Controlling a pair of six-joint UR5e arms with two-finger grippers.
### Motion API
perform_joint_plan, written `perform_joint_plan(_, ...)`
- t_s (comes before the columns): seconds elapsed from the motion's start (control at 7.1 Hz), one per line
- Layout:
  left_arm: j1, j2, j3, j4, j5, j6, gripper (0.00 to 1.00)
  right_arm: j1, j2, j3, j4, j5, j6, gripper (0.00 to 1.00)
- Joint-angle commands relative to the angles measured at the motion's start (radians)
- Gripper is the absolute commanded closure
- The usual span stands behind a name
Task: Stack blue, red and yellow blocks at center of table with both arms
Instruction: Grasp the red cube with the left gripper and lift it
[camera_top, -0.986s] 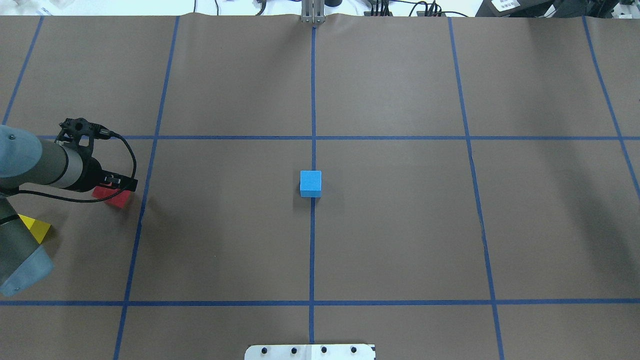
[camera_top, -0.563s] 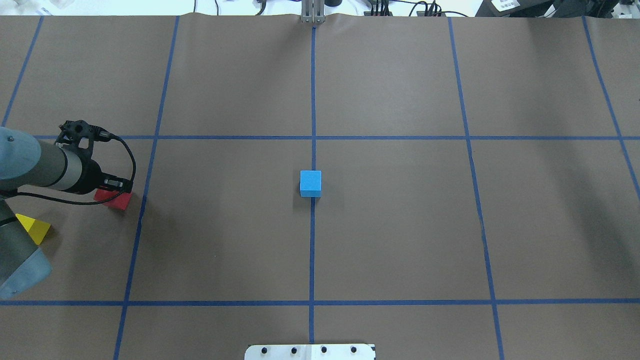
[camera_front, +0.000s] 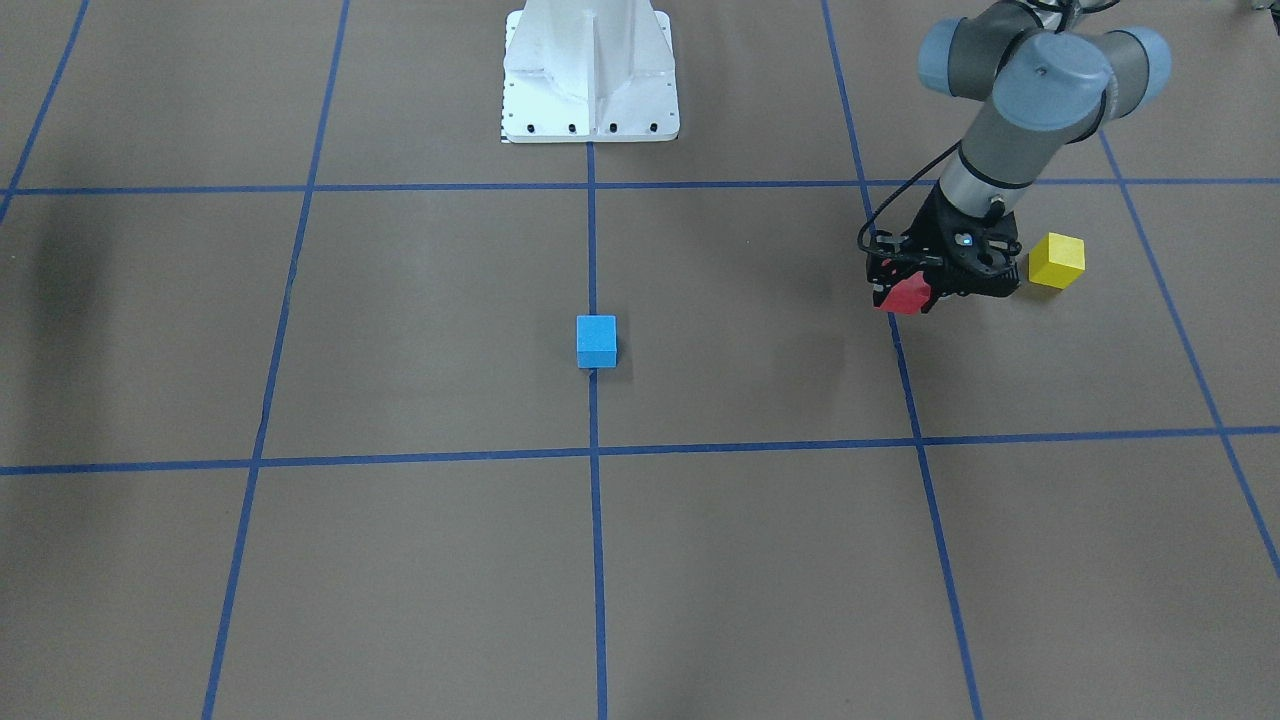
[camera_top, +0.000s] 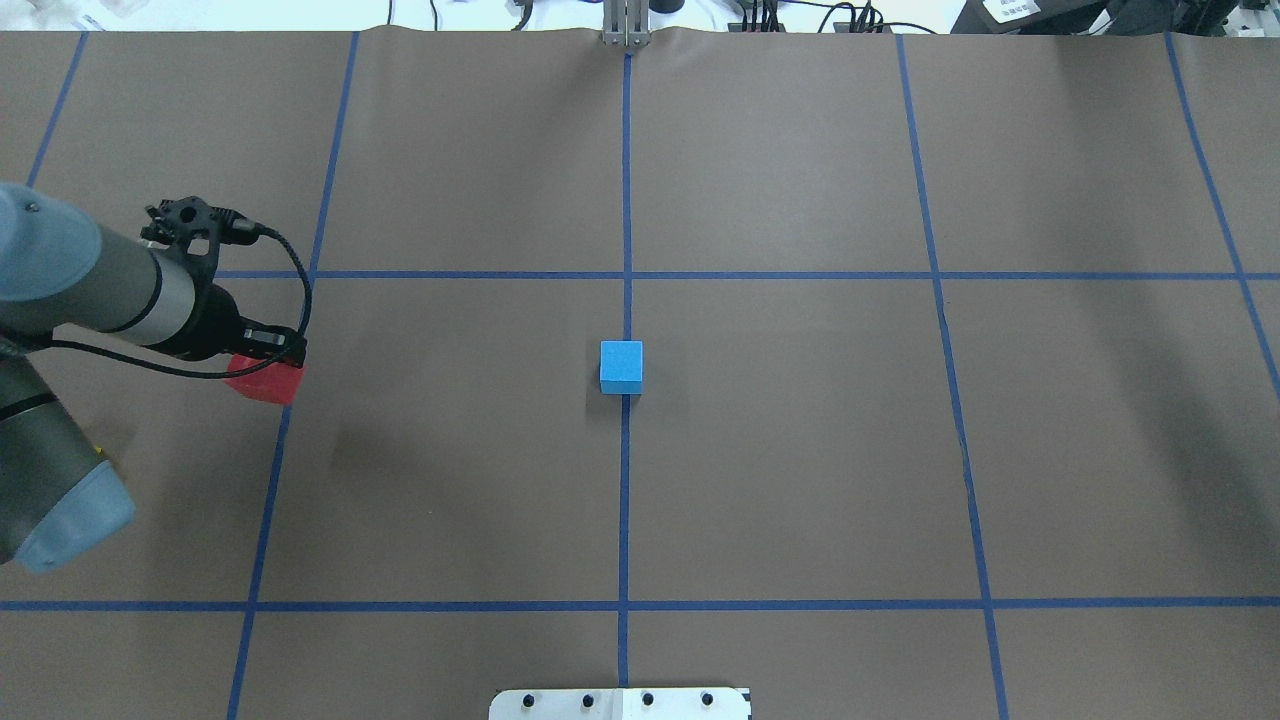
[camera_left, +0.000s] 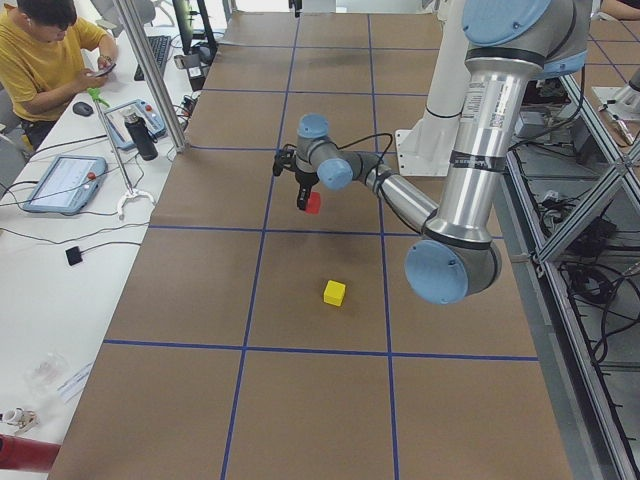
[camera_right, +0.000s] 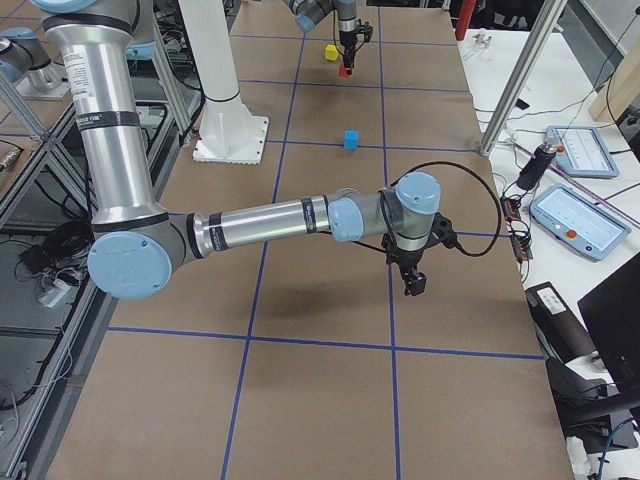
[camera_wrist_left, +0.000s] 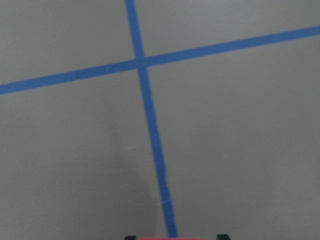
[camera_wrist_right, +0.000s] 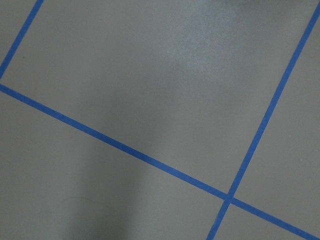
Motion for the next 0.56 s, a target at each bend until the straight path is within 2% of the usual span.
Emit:
perform_joint_plan(0.0, 0.006, -0.275, 0.037, 0.226, -0.001, -0.140, 0.99, 0.015, -0.028, -0.002, 0.001, -0.002, 0.020, 0.00)
perform_joint_plan(0.28, 0.047, -0.456, 0.193, 0.241, 0.002, -0.256, 0.99, 0.039, -0.080, 0.002, 0.001, -0.002, 0.013, 0.00)
perform_joint_plan(0.42, 0.068, -0.530, 0.266, 0.237, 0.039, -0.305, 0.99, 0.070, -0.108, 0.006, 0.001, -0.002, 0.015, 0.00)
